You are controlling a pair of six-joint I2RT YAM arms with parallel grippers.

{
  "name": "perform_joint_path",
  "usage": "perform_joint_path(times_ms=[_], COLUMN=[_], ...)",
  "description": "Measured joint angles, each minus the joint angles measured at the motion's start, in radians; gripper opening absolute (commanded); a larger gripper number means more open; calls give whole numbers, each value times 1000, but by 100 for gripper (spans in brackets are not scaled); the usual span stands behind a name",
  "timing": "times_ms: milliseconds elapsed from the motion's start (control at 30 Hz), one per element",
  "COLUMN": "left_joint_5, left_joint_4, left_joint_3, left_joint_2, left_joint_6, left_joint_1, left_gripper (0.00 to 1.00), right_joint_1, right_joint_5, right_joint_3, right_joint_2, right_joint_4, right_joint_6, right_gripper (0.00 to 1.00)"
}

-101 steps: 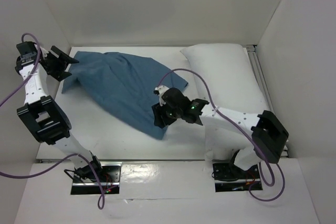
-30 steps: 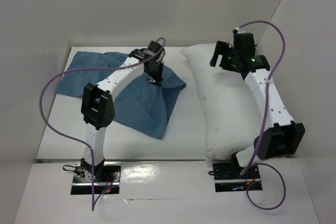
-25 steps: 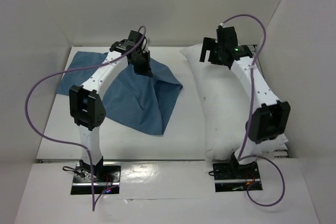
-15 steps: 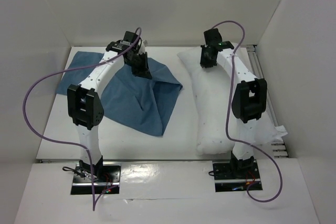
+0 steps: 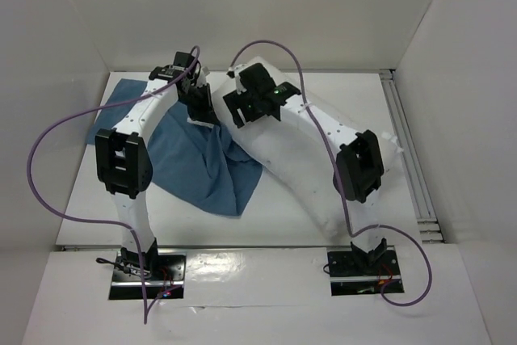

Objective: Put the pillow into the pillowcase

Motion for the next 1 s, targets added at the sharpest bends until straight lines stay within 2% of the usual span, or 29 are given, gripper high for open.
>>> perform_joint_path(times_ms=[100, 333, 500, 567, 600, 633, 667, 700, 867, 1000], left_joint_5=[2, 9, 13, 18, 19, 19, 19, 19, 33, 42], left_joint_4=[0, 3, 8, 9, 9, 9, 9, 8, 6, 6], left_joint_3=[-10, -19, -21, -21, -21, -21, -21, -22, -23, -23], left_joint_2=[-4, -4, -4, -4, -4, -4, -4, -4, -4, -4], left_joint_6=[0, 1, 1, 1, 1, 1, 1, 2, 2, 1], left_joint_1=[7, 7, 11, 14, 17, 19, 19, 21, 24, 28], left_gripper=[0, 0, 0, 0, 0, 0, 0, 0, 0, 0], right_joint_1=[42, -75, -74, -74, -74, -81, -89, -100, -188, -234], right_joint_5=[-3, 157, 233, 244, 249, 248, 246, 245, 251, 335], right_joint_3=[-70, -364, -594, -690, -737, -789, -835, -864, -895, -806], right_joint_2=[-83, -444, -673, -729, -744, -755, -758, -757, -795, -870], right_joint_4=[0, -32, -91, -113, -119, -117, -118, -118, -146, -288], right_joint_6=[18, 171, 328, 386, 412, 437, 459, 470, 580, 622], right_gripper=[89, 89, 89, 85, 80, 66, 14, 0, 0, 0])
